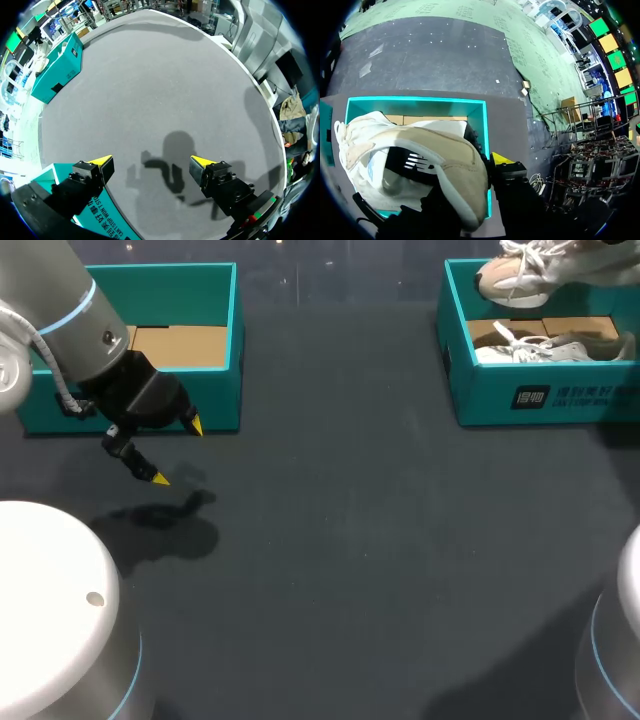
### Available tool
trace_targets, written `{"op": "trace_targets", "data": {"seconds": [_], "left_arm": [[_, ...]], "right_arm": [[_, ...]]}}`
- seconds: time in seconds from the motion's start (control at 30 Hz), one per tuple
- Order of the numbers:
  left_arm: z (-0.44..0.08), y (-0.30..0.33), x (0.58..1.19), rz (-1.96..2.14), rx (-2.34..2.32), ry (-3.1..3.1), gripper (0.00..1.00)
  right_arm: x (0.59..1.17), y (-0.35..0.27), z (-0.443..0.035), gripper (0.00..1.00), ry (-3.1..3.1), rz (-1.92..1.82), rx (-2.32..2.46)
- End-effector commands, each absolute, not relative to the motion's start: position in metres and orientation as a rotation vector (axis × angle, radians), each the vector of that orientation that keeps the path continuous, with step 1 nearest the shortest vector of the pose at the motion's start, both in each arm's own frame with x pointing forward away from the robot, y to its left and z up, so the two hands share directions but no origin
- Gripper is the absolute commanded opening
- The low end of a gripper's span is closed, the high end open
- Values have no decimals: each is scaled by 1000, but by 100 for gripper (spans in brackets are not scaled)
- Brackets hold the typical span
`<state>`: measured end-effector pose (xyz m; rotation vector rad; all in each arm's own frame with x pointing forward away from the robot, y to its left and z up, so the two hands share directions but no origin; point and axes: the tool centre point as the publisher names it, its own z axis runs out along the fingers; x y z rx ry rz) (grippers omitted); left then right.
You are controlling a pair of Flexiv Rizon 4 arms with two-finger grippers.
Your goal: Take the shoe out of the shoebox, open the shoe tongue, remove and reinsert the insole, then place the shoe into the shoebox
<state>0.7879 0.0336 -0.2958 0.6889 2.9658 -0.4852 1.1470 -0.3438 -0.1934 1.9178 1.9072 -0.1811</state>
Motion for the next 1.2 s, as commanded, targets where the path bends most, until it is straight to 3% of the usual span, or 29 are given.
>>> {"op": "trace_targets", "data": {"seconds": [0.03, 1.2], "left_arm": [[-295, 34, 787, -482, 689, 2965, 100], [-295, 34, 787, -482, 689, 2965, 100]], "right_arm": [[1152, -342, -196, 0, 1881, -217, 1936], [1158, -350, -248, 0, 1895, -250, 2057]]}}
